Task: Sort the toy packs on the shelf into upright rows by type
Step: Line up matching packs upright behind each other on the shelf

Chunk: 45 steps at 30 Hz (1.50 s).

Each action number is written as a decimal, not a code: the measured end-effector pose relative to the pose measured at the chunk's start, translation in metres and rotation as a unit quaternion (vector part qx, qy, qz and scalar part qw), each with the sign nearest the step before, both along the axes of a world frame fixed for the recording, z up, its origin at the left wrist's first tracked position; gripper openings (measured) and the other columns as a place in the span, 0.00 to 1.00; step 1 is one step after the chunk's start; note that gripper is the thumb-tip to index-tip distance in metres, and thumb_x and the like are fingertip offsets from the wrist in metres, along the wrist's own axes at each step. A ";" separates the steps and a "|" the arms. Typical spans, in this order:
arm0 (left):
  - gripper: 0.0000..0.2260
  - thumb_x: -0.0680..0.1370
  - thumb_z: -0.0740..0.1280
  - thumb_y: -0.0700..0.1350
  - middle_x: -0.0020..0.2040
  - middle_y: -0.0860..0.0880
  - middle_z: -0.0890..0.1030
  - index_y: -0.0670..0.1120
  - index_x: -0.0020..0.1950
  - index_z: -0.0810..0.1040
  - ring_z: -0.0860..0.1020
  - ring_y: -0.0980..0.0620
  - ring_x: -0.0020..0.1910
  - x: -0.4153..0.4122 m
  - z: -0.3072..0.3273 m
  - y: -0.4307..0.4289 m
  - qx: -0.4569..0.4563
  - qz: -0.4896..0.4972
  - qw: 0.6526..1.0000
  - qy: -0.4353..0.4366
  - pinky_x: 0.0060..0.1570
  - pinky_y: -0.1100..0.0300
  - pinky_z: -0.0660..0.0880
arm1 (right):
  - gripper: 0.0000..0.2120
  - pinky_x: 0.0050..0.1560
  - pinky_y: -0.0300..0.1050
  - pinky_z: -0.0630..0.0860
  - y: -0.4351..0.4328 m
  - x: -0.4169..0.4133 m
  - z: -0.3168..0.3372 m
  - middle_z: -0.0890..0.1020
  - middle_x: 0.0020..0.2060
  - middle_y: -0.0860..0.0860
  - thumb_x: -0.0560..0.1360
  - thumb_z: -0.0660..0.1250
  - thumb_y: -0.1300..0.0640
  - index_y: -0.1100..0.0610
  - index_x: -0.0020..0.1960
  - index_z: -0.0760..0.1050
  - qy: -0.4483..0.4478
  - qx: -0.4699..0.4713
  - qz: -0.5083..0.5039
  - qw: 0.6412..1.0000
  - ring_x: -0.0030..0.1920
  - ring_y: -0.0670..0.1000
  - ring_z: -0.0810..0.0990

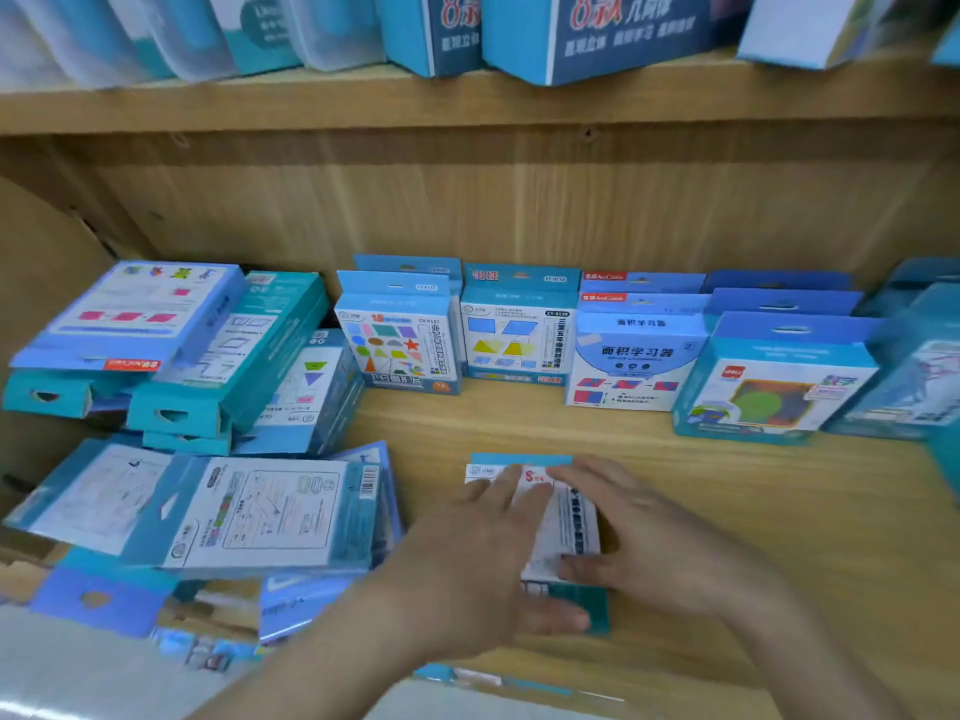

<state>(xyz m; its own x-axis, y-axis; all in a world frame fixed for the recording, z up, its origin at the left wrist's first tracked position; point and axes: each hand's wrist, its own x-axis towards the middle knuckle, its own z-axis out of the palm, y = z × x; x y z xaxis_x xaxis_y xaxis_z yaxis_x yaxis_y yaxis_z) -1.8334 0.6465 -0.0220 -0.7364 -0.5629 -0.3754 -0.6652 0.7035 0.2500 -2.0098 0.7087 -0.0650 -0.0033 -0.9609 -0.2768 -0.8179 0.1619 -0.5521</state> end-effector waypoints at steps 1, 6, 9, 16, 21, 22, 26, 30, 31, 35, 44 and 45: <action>0.45 0.70 0.61 0.70 0.78 0.48 0.42 0.51 0.77 0.43 0.45 0.48 0.77 -0.002 -0.011 0.010 -0.004 0.014 1.000 -0.015 0.73 0.55 0.49 | 0.38 0.71 0.36 0.53 0.004 0.001 -0.006 0.50 0.74 0.37 0.72 0.69 0.42 0.40 0.75 0.51 -0.018 -0.020 -0.017 0.999 0.74 0.40 0.52; 0.52 0.59 0.39 0.76 0.78 0.44 0.39 0.47 0.77 0.43 0.39 0.46 0.76 -0.015 -0.048 0.030 -0.091 0.107 0.990 0.013 0.74 0.52 0.46 | 0.27 0.65 0.27 0.57 0.008 0.006 -0.021 0.63 0.65 0.36 0.75 0.67 0.56 0.43 0.71 0.62 -0.138 -0.094 -0.093 0.982 0.68 0.38 0.61; 0.47 0.66 0.46 0.75 0.77 0.51 0.35 0.49 0.76 0.36 0.36 0.47 0.76 -0.028 -0.056 0.040 -0.087 0.172 0.981 0.019 0.70 0.43 0.57 | 0.21 0.57 0.34 0.73 0.009 0.000 -0.013 0.78 0.58 0.42 0.75 0.64 0.64 0.45 0.63 0.70 -0.322 -0.049 -0.151 0.934 0.57 0.36 0.75; 0.50 0.58 0.60 0.67 0.77 0.57 0.46 0.55 0.76 0.44 0.48 0.54 0.76 -0.029 -0.055 0.038 -0.038 0.275 0.934 0.223 0.71 0.44 0.58 | 0.17 0.47 0.44 0.77 0.025 -0.005 -0.008 0.81 0.56 0.47 0.74 0.68 0.59 0.45 0.61 0.74 -0.519 -0.074 -0.289 0.801 0.54 0.46 0.80; 0.46 0.59 0.64 0.63 0.75 0.56 0.58 0.55 0.74 0.52 0.57 0.56 0.67 -0.034 -0.052 0.050 -0.047 0.259 0.896 0.357 0.67 0.57 0.62 | 0.14 0.39 0.31 0.76 0.037 0.005 0.002 0.85 0.47 0.44 0.73 0.69 0.53 0.46 0.58 0.74 -0.511 -0.112 -0.274 0.807 0.47 0.40 0.83; 0.45 0.60 0.63 0.64 0.76 0.57 0.55 0.54 0.74 0.53 0.57 0.55 0.67 -0.039 -0.053 0.055 -0.070 0.240 0.901 0.355 0.67 0.58 0.61 | 0.13 0.40 0.35 0.78 0.037 0.006 0.002 0.85 0.45 0.45 0.74 0.69 0.56 0.47 0.57 0.74 -0.503 -0.123 -0.284 0.807 0.46 0.43 0.84; 0.38 0.65 0.61 0.67 0.76 0.55 0.54 0.52 0.72 0.62 0.57 0.52 0.69 -0.051 -0.059 0.066 -0.104 0.174 0.916 0.346 0.66 0.62 0.56 | 0.10 0.39 0.42 0.80 0.043 -0.005 0.001 0.86 0.41 0.49 0.75 0.67 0.61 0.51 0.55 0.74 -0.442 -0.170 -0.337 0.814 0.41 0.47 0.85; 0.30 0.70 0.59 0.67 0.73 0.64 0.52 0.56 0.69 0.65 0.55 0.56 0.69 -0.055 -0.070 0.078 -0.081 0.091 0.929 0.349 0.66 0.69 0.52 | 0.09 0.31 0.34 0.76 0.069 -0.046 -0.002 0.85 0.34 0.44 0.77 0.64 0.63 0.50 0.50 0.75 -0.391 -0.219 -0.391 0.804 0.34 0.42 0.83; 0.30 0.70 0.59 0.68 0.73 0.64 0.52 0.58 0.70 0.64 0.54 0.57 0.71 -0.057 -0.075 0.082 -0.061 0.073 0.936 0.338 0.67 0.68 0.54 | 0.09 0.32 0.35 0.77 0.076 -0.059 -0.003 0.85 0.33 0.43 0.78 0.63 0.63 0.50 0.48 0.76 -0.373 -0.222 -0.408 0.803 0.34 0.42 0.83; 0.27 0.70 0.60 0.63 0.64 0.54 0.76 0.56 0.67 0.68 0.70 0.52 0.63 -0.074 -0.094 0.105 -0.107 0.007 0.948 0.298 0.56 0.60 0.76 | 0.09 0.43 0.44 0.78 0.095 -0.097 -0.017 0.85 0.41 0.45 0.80 0.59 0.60 0.51 0.48 0.78 -0.261 -0.222 -0.424 0.838 0.40 0.44 0.83; 0.25 0.66 0.61 0.52 0.54 0.53 0.77 0.51 0.64 0.71 0.75 0.52 0.52 -0.105 -0.087 0.127 -0.118 -0.042 0.945 0.302 0.47 0.63 0.78 | 0.10 0.47 0.51 0.75 0.113 -0.106 -0.016 0.80 0.46 0.57 0.76 0.62 0.55 0.56 0.54 0.76 0.079 -0.147 -0.388 0.906 0.48 0.62 0.78; 0.26 0.66 0.61 0.52 0.55 0.53 0.77 0.51 0.64 0.71 0.76 0.53 0.52 -0.104 -0.086 0.127 -0.115 -0.043 0.944 0.305 0.46 0.63 0.78 | 0.12 0.48 0.51 0.75 0.113 -0.102 -0.014 0.80 0.46 0.58 0.74 0.64 0.57 0.58 0.56 0.77 0.099 -0.157 -0.386 0.904 0.49 0.62 0.78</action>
